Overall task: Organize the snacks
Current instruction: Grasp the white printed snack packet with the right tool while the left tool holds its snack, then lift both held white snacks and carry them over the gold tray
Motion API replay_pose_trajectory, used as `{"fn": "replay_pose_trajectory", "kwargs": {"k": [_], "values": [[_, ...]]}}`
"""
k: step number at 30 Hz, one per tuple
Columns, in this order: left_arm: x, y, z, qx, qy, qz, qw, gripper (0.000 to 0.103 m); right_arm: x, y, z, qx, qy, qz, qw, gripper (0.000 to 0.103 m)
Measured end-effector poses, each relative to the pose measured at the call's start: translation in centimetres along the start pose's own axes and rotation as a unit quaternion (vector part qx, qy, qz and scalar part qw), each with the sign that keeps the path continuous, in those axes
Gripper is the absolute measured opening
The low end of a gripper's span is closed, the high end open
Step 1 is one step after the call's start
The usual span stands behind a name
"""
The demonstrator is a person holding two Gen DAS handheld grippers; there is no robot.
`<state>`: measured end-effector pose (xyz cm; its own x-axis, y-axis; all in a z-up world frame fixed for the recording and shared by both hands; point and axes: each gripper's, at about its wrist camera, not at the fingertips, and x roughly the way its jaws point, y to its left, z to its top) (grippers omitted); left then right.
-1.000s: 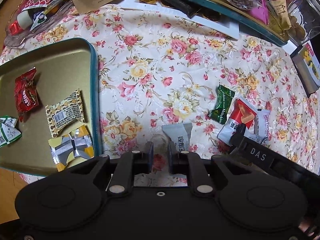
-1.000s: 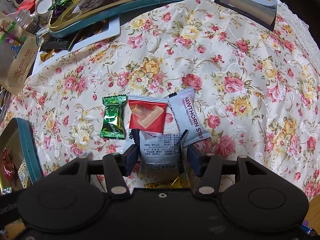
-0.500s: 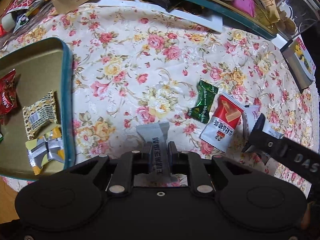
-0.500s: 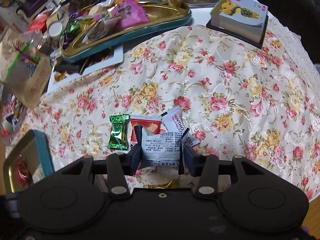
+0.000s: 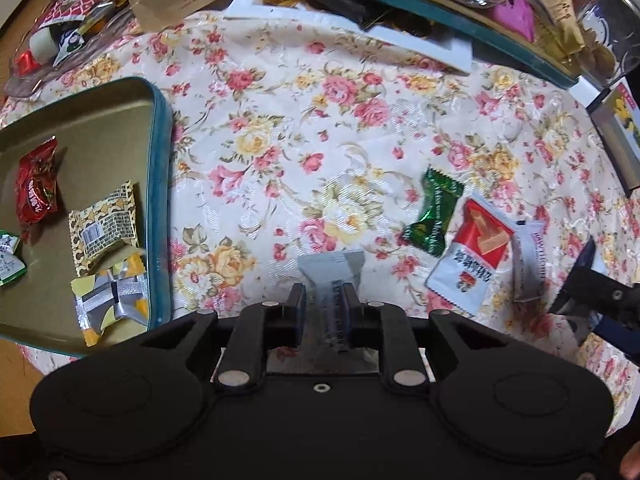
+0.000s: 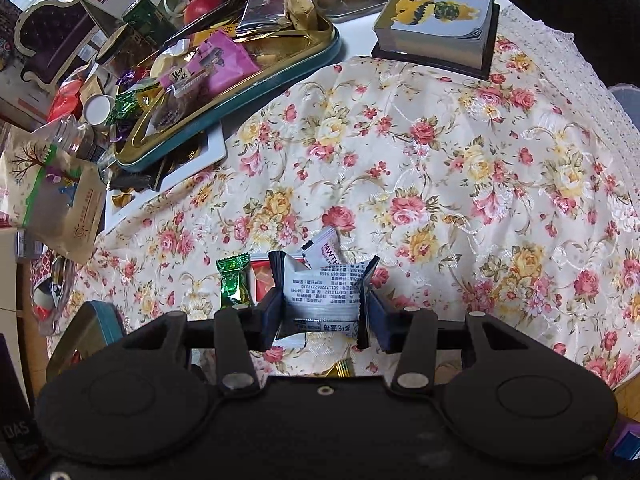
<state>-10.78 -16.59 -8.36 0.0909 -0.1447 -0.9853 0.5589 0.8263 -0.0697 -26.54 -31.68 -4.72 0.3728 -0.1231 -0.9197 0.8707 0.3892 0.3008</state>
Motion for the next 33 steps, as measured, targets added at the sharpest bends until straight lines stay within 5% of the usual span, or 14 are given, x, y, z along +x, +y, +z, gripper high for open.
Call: {"fn": "replay_pose_trajectory", "kwargs": {"k": [8, 33], "values": [[-0.3, -0.5, -0.1, -0.004, 0.001, -0.019, 0.9998, 0.031, 0.0, 0.4, -0.4, -0.010, 0.003, 0.002, 1.000, 0.049], [1.9, -1.8, -0.9, 0.032, 0.002, 0.016, 0.9994, 0.042, 0.3, 0.2, -0.4, -0.012, 0.008, -0.004, 1.000, 0.049]]}}
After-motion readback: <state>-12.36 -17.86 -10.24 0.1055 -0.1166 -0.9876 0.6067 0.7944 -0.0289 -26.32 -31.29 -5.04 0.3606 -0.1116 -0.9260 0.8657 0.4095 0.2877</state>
